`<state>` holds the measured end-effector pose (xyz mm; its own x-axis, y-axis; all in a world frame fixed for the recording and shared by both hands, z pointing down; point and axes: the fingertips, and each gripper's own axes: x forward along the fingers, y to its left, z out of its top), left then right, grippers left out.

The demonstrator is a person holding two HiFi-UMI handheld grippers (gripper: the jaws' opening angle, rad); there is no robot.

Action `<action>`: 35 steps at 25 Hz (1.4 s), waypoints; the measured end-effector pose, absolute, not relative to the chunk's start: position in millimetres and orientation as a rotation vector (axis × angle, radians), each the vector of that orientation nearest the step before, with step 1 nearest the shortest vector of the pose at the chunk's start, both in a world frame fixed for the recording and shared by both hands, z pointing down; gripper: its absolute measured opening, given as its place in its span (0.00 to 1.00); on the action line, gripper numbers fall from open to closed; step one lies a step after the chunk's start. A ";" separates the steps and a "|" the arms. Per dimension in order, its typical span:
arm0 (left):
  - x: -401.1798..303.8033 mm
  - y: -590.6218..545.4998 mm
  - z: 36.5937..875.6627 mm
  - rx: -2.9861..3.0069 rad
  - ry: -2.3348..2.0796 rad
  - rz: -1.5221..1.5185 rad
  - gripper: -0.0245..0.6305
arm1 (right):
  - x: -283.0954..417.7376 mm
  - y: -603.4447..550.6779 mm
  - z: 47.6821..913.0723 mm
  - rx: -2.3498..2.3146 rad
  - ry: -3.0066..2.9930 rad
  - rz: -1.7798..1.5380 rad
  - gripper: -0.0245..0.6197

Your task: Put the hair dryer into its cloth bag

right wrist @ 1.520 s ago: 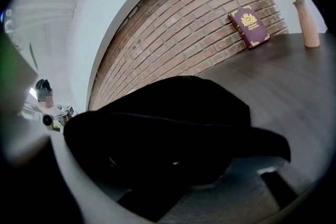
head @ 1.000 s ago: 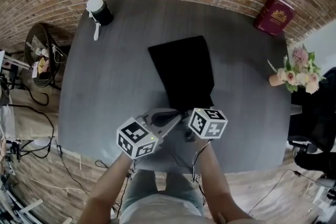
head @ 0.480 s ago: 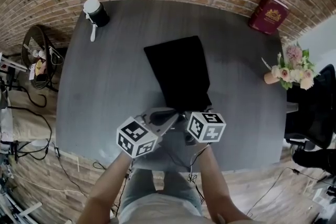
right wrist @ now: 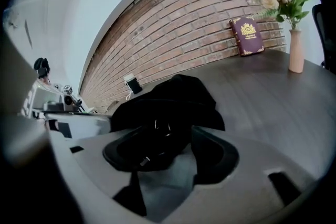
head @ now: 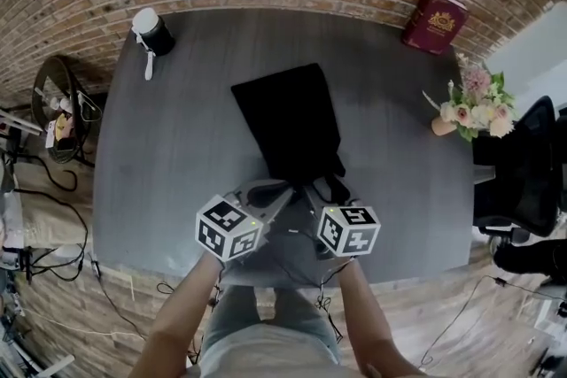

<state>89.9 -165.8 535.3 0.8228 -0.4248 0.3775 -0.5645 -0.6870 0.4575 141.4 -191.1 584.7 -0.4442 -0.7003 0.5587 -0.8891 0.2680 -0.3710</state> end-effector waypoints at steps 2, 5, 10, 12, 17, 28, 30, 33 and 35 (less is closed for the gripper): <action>92.4 -165.1 537.7 2.433 -0.724 0.358 0.07 | 148.7 -182.4 582.2 1.478 -2.245 0.949 0.44; 95.2 -162.6 544.6 2.429 -0.719 0.436 0.07 | 160.6 -168.9 579.1 1.512 -2.219 0.956 0.44; 101.0 -162.5 556.2 2.411 -0.710 0.549 0.07 | 182.7 -152.3 572.8 1.591 -2.171 0.974 0.43; 104.1 -164.1 561.1 2.407 -0.710 0.594 0.07 | 190.3 -148.2 568.7 1.628 -2.154 0.970 0.42; 114.6 -161.6 578.0 2.386 -0.700 0.710 0.07 | 206.3 -135.1 555.7 1.712 -2.116 0.961 0.40; 113.6 -144.7 574.7 2.405 -0.677 0.732 0.11 | 232.3 -105.6 534.5 1.845 -2.028 0.917 0.34; 107.7 -138.0 564.6 2.409 -0.702 0.654 0.17 | 232.2 -101.9 529.4 1.854 -2.028 0.904 0.33; 91.0 -133.7 542.3 2.412 -0.789 0.523 0.18 | 231.6 -101.2 517.0 1.874 -2.040 0.866 0.32; 74.3 -135.0 521.2 2.418 -0.886 0.430 0.18 | 233.3 -102.5 503.6 1.899 -2.053 0.825 0.28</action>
<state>74.3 -135.0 521.2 0.7352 -0.5019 0.4557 -0.6685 -0.6479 0.3651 233.3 -102.5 503.6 -0.1366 -0.8422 0.5216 -0.9690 0.0041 -0.2472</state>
